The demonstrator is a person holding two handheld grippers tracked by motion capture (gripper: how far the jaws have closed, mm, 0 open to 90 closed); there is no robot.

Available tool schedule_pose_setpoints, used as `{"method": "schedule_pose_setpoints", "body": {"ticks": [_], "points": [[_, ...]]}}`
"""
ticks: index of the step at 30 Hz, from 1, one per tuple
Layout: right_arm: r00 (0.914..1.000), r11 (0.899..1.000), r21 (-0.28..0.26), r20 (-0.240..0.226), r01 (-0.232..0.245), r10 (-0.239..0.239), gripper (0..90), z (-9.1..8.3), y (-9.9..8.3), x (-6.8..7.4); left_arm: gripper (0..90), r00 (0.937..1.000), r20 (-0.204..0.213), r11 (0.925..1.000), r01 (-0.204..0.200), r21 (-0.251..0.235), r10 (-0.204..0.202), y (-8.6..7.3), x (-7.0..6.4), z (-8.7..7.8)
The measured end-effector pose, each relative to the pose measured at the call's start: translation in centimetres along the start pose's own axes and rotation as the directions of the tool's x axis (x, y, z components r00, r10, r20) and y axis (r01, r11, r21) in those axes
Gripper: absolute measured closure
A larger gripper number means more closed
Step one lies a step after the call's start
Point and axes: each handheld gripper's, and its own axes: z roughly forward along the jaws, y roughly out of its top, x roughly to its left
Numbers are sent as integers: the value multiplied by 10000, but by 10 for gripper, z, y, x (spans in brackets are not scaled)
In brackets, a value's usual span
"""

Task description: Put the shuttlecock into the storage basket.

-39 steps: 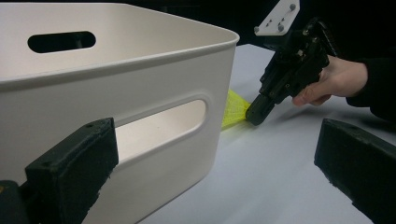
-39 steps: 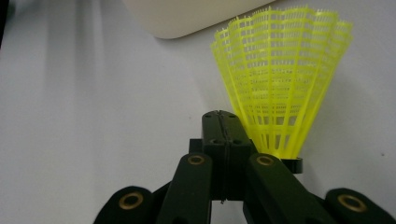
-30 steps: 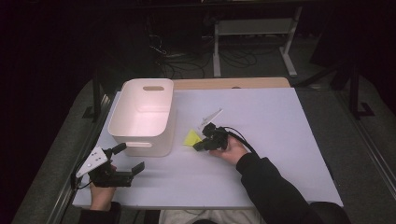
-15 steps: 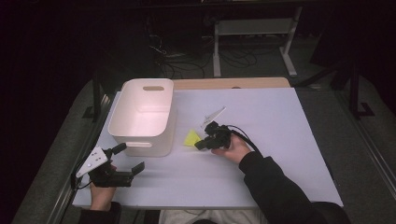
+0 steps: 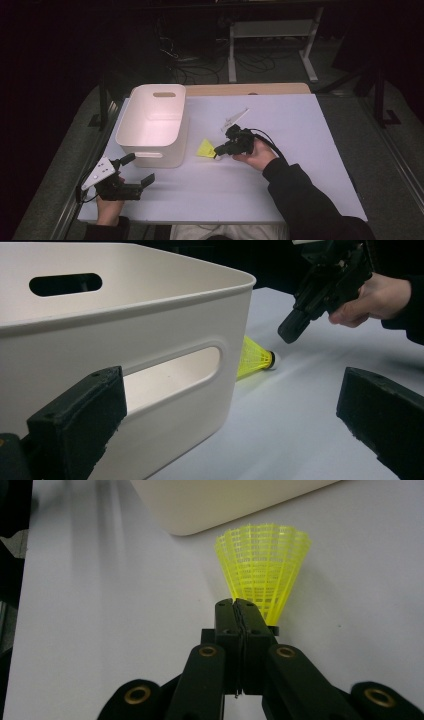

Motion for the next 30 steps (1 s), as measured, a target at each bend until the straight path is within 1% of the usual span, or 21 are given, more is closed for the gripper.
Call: {"method": "schedule_pose_setpoints", "body": {"ticks": [6, 10, 14, 17, 18, 20, 24, 27, 28, 30], "points": [[10000, 10000, 6, 13, 56, -56, 844, -12, 5, -1, 0, 10000, -4, 10000, 1, 3, -1, 0, 0, 0], [10000, 10000, 86, 21, 31, -31, 790, -17, 9, -2, 0, 10000, 0, 10000, 1, 6, -1, 0, 0, 0], [10000, 9999, 64, 59, 78, -78, 647, -19, 13, -2, 0, 10000, 2, 10000, 0, 7, 0, 0, 0, 0], [10000, 9997, 227, 65, 21, -22, 543, -18, 15, -2, 0, 10000, 6, 10000, 6, 5, -6, 0, 0, 0], [10000, 9995, 317, 90, 10, -13, 502, -17, 16, -2, 0, 10000, 4, 10000, 7, 6, -7, 0, 0, 0], [9994, 9990, 445, 326, 53, -68, 430, -16, 17, -2, 0, 10000, 10, 10000, 11, 5, -11, 0, 0, 0], [9992, 9988, 492, 393, -55, 36, 287, -17, 20, -5, 0, 10000, 11, 10000, 13, 3, -13, 0, 0, 0], [9991, 9985, 554, 429, -36, 12, 150, -17, 21, -6, 0, 10000, 10, 10000, 7, 6, -7, 0, 0, 0], [9989, 9985, 537, 469, -59, 34, 130, -17, 22, -7, 0, 10000, 12, 10000, 12, 5, -12, 0, 0, 0], [9983, 9980, 609, 562, -184, 150, 120, -16, 23, -9, 0, 10000, 17, 10000, 14, 3, -14, 0, 0, 0]]}}
